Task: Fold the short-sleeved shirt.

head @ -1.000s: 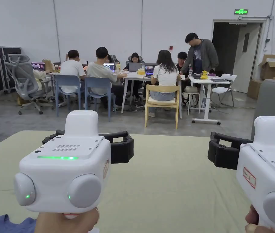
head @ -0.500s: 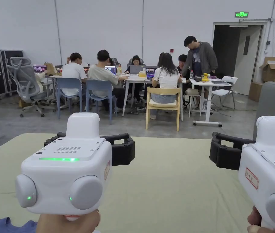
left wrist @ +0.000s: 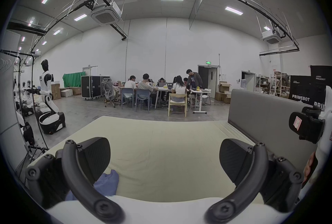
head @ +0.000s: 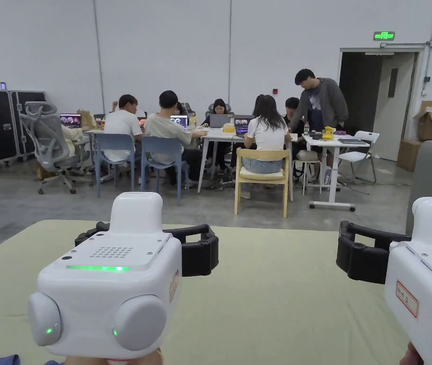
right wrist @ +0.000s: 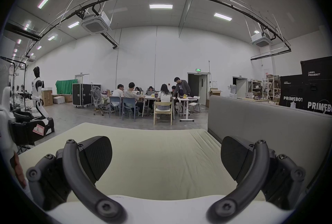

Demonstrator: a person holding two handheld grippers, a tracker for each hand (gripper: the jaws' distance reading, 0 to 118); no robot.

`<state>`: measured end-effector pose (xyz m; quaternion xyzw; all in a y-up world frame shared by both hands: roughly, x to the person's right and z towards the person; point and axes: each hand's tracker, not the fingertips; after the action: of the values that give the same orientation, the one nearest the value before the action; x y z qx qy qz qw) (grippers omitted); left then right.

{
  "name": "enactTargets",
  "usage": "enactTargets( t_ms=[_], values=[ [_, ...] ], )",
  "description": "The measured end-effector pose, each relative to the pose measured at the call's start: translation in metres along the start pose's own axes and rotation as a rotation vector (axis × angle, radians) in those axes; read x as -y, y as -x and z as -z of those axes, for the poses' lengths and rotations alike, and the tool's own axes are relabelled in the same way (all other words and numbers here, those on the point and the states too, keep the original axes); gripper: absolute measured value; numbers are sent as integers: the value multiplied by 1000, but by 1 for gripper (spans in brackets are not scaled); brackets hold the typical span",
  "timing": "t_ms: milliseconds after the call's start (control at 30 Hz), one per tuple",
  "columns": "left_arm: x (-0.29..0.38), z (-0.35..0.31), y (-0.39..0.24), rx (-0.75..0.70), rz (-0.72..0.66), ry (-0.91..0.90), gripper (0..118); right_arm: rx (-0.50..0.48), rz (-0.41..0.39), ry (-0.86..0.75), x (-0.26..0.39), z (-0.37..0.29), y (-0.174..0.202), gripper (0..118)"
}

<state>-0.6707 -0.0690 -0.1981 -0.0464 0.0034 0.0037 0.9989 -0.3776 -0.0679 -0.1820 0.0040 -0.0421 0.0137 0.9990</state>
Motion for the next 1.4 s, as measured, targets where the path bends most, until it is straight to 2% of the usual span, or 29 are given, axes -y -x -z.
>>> enactTargets(
  t_ms=[1400],
  values=[
    [-4,-3,-3,16,5,3,118,-3,-11,-14,-3,-5,-1,118]
  ],
)
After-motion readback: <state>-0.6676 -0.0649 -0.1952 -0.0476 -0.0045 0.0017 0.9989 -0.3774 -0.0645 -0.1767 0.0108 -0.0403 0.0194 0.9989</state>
